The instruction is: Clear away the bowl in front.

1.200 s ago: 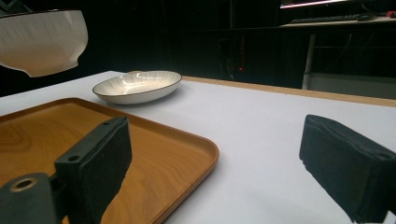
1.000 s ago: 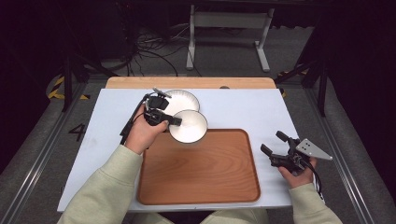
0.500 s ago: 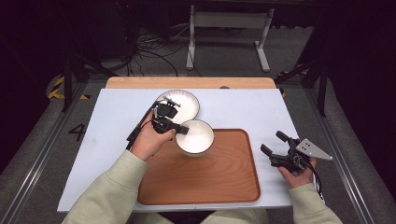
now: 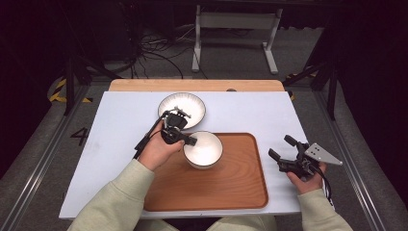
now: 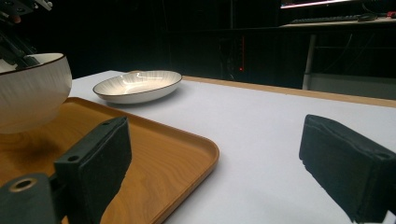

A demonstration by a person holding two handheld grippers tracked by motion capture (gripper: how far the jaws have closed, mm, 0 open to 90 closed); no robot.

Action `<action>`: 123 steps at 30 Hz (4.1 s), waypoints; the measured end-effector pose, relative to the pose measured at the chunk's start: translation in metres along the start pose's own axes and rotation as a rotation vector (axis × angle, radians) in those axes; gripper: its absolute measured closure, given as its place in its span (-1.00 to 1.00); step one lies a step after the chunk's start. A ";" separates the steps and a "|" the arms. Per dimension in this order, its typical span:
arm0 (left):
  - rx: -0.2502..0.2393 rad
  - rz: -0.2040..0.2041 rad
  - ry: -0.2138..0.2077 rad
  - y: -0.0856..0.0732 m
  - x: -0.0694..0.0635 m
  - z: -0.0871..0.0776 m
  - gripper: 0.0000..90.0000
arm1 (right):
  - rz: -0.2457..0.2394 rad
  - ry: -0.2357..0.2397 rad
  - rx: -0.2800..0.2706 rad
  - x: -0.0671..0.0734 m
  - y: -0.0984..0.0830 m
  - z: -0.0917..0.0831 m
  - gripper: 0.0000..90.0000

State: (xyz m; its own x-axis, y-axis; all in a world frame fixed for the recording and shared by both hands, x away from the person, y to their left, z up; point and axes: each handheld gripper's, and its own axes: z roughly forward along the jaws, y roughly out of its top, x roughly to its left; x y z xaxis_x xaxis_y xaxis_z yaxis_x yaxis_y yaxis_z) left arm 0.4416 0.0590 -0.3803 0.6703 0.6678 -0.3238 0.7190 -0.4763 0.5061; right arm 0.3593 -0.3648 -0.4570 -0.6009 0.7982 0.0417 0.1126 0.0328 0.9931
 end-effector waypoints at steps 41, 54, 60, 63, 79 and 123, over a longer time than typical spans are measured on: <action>0.139 0.035 0.010 -0.009 -0.006 0.031 0.82 | -0.001 -0.002 0.001 0.000 0.000 0.000 -0.78; 0.070 0.040 -0.053 -0.009 -0.001 0.020 0.53 | -0.002 -0.002 0.001 0.000 0.000 0.000 -0.78; 0.020 0.097 -0.043 -0.010 -0.003 0.012 0.27 | -0.001 -0.003 0.003 0.000 0.000 0.000 -0.78; -0.013 0.125 -0.034 -0.012 -0.003 0.008 0.17 | -0.001 -0.002 0.005 0.000 0.000 0.000 -0.78; -0.196 0.194 -0.012 -0.033 -0.007 -0.029 -0.07 | -0.003 0.000 0.009 0.000 0.000 0.001 -0.77; -0.526 0.254 0.080 -0.117 0.036 -0.084 -0.49 | 0.010 -0.001 0.010 -0.001 0.000 0.001 -0.77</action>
State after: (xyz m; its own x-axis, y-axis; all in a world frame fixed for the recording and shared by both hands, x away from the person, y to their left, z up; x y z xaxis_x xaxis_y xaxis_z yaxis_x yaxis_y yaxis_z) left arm 0.3659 0.1872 -0.3838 0.7790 0.6205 -0.0898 0.3361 -0.2924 0.8953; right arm 0.3606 -0.3650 -0.4568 -0.5992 0.7989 0.0518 0.1263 0.0304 0.9915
